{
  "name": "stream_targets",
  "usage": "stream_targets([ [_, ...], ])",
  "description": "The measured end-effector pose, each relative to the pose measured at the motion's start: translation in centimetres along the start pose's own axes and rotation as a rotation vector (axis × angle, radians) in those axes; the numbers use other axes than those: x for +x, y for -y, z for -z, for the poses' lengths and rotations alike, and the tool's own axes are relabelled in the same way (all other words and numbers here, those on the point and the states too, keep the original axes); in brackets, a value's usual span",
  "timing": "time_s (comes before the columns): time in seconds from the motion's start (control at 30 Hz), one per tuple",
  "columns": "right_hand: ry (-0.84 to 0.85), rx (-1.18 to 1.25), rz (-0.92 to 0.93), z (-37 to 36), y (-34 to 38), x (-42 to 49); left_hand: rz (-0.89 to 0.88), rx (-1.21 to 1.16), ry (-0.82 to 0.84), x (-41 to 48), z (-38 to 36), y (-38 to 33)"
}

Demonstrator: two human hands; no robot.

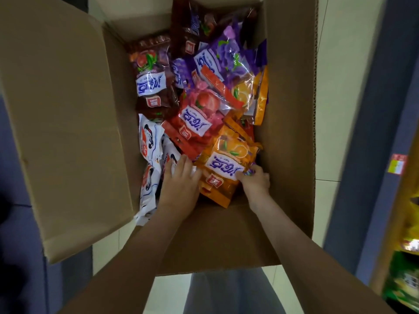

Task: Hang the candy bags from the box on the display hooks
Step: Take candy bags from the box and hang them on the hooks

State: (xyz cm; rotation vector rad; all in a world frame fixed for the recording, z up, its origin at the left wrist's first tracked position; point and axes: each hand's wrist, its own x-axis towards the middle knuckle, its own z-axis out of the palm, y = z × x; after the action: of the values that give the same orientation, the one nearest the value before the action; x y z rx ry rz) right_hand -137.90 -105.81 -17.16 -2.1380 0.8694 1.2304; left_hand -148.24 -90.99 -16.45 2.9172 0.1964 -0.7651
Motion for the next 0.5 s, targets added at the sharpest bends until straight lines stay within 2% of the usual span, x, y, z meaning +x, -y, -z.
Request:
stream_targets([
  [0.13,0.194,0.374,-0.177,0.1,0.5,-0.4,-0.006,-0.103,-0.019,-0.2,-0.5,0.5],
  [0.3,0.342,0.523,-0.131,0.2,0.6,-1.5,0.065,-0.263,-0.043,0.0,-0.1,-0.2],
  [0.4,0.329,0.586,-0.082,1.3,1.3,-2.5,0.273,-0.457,-0.087,-0.7,1.1,-1.8],
  [0.5,0.300,0.666,-0.094,3.1,2.6,-4.9,0.662,-0.732,-0.131,-2.8,4.6,-4.2],
])
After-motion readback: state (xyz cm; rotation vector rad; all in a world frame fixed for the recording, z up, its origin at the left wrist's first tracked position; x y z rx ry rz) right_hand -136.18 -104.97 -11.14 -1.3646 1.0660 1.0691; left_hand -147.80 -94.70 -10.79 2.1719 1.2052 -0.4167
